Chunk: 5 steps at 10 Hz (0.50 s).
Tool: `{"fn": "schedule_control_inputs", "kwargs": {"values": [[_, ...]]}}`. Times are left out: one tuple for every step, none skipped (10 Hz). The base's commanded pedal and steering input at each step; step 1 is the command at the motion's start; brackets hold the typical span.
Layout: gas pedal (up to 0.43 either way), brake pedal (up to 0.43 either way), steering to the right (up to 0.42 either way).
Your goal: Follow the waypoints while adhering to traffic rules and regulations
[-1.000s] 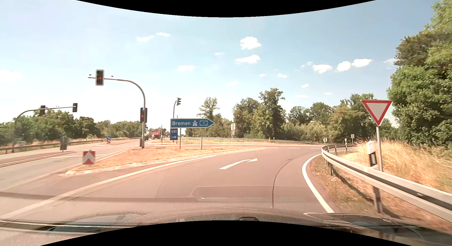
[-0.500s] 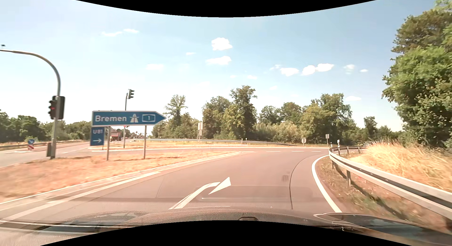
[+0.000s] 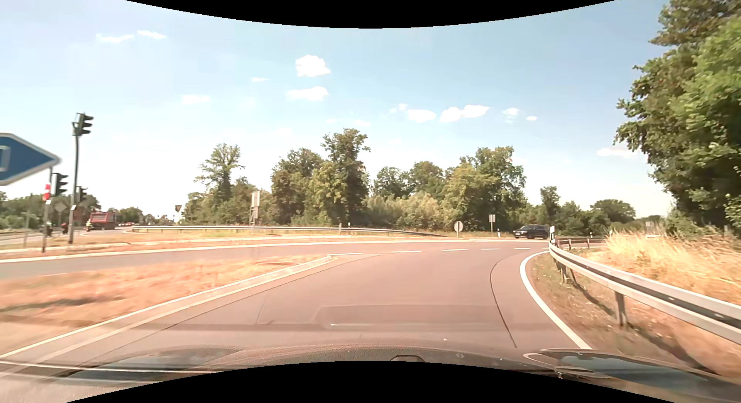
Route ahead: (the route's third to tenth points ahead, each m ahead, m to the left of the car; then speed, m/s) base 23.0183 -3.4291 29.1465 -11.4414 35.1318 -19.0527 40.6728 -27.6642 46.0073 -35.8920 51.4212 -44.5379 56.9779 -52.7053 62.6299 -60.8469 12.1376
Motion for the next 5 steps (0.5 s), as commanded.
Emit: {"fn": "schedule_control_inputs", "kwargs": {"values": [[0.248, 0.000, 0.132], [0.248, 0.000, 0.129], [0.248, 0.000, 0.128], [0.260, 0.000, 0.128], [0.268, 0.000, 0.129]]}}
